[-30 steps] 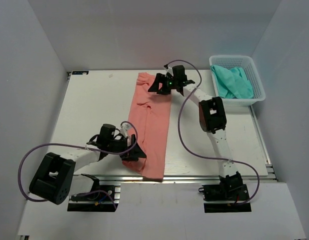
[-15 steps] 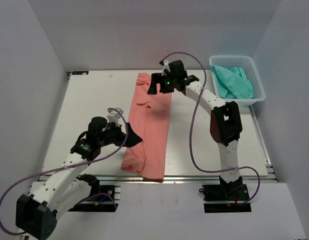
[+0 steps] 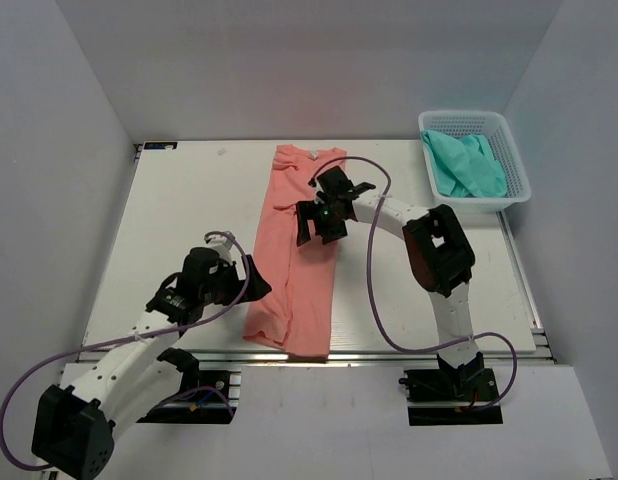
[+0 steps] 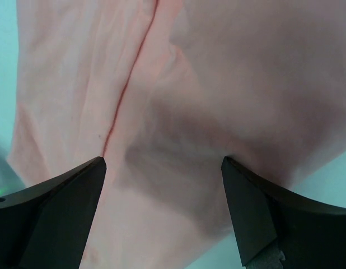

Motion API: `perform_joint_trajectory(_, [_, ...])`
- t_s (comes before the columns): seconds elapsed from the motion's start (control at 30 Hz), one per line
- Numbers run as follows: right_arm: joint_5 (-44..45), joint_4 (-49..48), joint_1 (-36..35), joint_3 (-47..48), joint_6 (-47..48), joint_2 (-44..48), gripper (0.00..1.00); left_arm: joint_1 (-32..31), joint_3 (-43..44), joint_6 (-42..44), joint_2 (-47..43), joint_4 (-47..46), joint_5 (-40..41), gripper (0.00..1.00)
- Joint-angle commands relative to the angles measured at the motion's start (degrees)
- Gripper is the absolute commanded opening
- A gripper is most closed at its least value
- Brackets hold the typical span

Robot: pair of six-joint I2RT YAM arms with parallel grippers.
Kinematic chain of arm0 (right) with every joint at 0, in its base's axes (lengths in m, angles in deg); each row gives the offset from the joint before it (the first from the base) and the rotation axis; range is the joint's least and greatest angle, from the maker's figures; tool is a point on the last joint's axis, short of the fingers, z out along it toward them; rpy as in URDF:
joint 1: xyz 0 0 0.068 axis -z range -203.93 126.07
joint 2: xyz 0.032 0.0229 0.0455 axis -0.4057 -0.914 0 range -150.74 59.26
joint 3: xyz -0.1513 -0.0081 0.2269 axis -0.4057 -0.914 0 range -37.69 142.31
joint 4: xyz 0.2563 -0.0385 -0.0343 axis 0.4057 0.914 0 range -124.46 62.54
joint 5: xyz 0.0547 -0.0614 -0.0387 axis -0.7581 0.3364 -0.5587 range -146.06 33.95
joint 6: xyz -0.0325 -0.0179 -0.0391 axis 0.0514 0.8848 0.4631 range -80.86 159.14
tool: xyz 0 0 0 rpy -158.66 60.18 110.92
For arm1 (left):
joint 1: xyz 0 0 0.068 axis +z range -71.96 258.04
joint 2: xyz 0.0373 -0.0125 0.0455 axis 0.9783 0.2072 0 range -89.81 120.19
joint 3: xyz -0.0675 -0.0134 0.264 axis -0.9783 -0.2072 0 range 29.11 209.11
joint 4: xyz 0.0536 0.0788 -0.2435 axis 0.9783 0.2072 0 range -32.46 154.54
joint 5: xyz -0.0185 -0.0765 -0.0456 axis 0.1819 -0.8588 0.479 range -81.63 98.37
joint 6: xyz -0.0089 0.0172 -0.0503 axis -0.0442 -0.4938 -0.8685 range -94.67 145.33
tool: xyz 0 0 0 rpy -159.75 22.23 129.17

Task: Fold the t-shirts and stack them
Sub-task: Rotate the tshirt 90 degrees, then grab the bottom of the folded rectangular tshirt with both arms

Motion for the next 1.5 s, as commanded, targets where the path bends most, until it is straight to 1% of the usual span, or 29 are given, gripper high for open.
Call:
perform_joint_trajectory(0.0, [2.06,2.03,2.38,5.73,0.41,-5.30,0.90,-0.16,0.17,0.28,2.54,-3.76,-3.36,1.00])
perform_joint_trajectory(0.03, [1.79,2.12,3.26,6.55,0.41,-7.93,0.90,-0.16,0.17,0.89,3.24,-3.76,-3.36,1.00])
perform_joint_trajectory(0.07, [2.22,2.56,3.62,9.16,0.06,-8.91,0.90,-0.16,0.87,0.90,4.64,-3.76,-3.36,1.00])
perform_joint_trajectory(0.13, [2.57,2.73,6.07,11.38,-0.46,-11.97,0.90,-0.16,1.40,1.51,5.96,-3.76,-3.36,1.00])
perform_joint_trajectory(0.17, [2.84,3.17,6.69,16.96,-0.47,-12.86,0.90,-0.16,1.40,1.51,6.58,-3.76,-3.36,1.00])
perform_joint_trajectory(0.27, [1.79,5.02,9.24,23.05,0.49,-15.95,0.90,-0.16,1.93,1.51,8.87,-4.90,-3.89,1.00])
perform_joint_trajectory(0.33, [-1.45,5.02,9.69,25.36,3.04,-15.08,0.90,-0.16,1.93,2.21,10.88,-5.61,-5.12,1.00])
perform_joint_trajectory(0.43, [-1.47,3.53,8.90,24.93,8.84,-11.04,0.90,-0.16,1.93,2.92,13.52,-6.14,-7.49,1.00])
perform_joint_trajectory(0.47, [-1.73,3.09,8.90,23.10,10.50,-6.33,0.90,-0.16,1.93,2.92,15.27,-7.53,-8.71,1.00])
perform_joint_trajectory(0.53, [-2.35,-0.07,9.25,20.11,11.83,-2.96,0.90,-0.77,1.93,3.44,17.12,-8.68,-9.95,1.00])
perform_joint_trajectory(0.57, [-2.52,-1.99,9.16,14.17,12.53,2.71,0.90,-0.78,1.93,3.44,18.09,-8.69,-9.96,1.00])
perform_joint_trajectory(0.6, [-1.30,-3.05,9.16,11.85,12.71,4.77,0.90,-1.47,2.62,3.44,20.10,-9.29,-9.96,1.00])
perform_joint_trajectory(0.67, [-0.77,-6.74,9.16,2.30,12.54,12.05,0.90,-2.97,4.12,4.24,21.96,-9.82,-11.35,1.00])
perform_joint_trajectory(0.7, [-0.24,-7.28,9.25,0.16,12.02,13.48,0.90,-3.58,4.13,5.02,22.66,-9.83,-11.36,0.98])
perform_joint_trajectory(0.77, [1.59,-7.81,9.60,-7.82,11.05,17.79,0.90,-5.61,5.79,6.51,23.81,-9.22,-11.36,0.95])
perform_joint_trajectory(0.8, [2.74,-7.72,9.60,-9.86,9.91,21.28,0.90,-6.31,5.80,7.04,24.42,-8.08,-11.36,0.91])
perform_joint_trajectory(0.87, [5.12,-7.46,9.60,-16.97,8.68,23.33,0.90,-8.41,6.50,7.75,24.43,-7.11,-9.26,0.87])
perform_joint_trajectory(0.9, [5.38,-7.20,9.86,-18.57,7.80,25.86,0.90,-9.12,7.11,8.53,24.43,-5.97,-7.60,0.82])
perform_joint_trajectory(0.97, [6.44,-6.32,10.04,-24.27,6.57,27.20,0.90,-11.05,7.64,9.32,25.13,-4.56,-5.48,0.77])
perform_joint_trajectory(1.0, [6.53,-6.40,10.13,-25.69,5.69,29.29,0.90,-11.76,7.64,9.33,25.65,-4.55,-3.73,0.74])
perform_joint_trajectory(1.03, [6.62,-6.23,10.13,-28.23,5.60,30.01,0.90,-12.37,7.64,9.85,26.27,-3.95,-3.72,0.68])
perform_joint_trajectory(1.13, [6.09,-5.44,10.39,-34.12,4.98,34.05,0.90,-15.01,7.64,9.86,27.67,-5.25,-2.40,0.62])
perform_joint_trajectory(1.23, [2.06,-3.51,10.48,-37.47,5.33,36.94,0.90,-17.38,8.87,9.86,29.08,-5.78,0.67,0.61])
perform_joint_trajectory(1.37, [-5.23,-2.10,10.30,-41.96,5.42,39.33,0.90,-19.41,10.54,9.33,31.19,-5.26,5.50,0.49])
perform_joint_trajectory(1.4, [-6.64,-1.23,10.30,-42.92,6.20,39.51,0.88,-20.02,11.15,9.33,31.20,-5.26,6.91,0.46])
perform_joint_trajectory(1.43, [-6.83,-0.35,10.39,-43.28,6.30,39.42,0.88,-20.55,11.16,8.81,31.20,-5.26,7.79,0.44])
perform_joint_trajectory(1.47, [-6.74,0.44,10.30,-43.72,6.30,39.60,0.84,-20.55,11.16,8.81,31.20,-5.26,8.41,0.43])
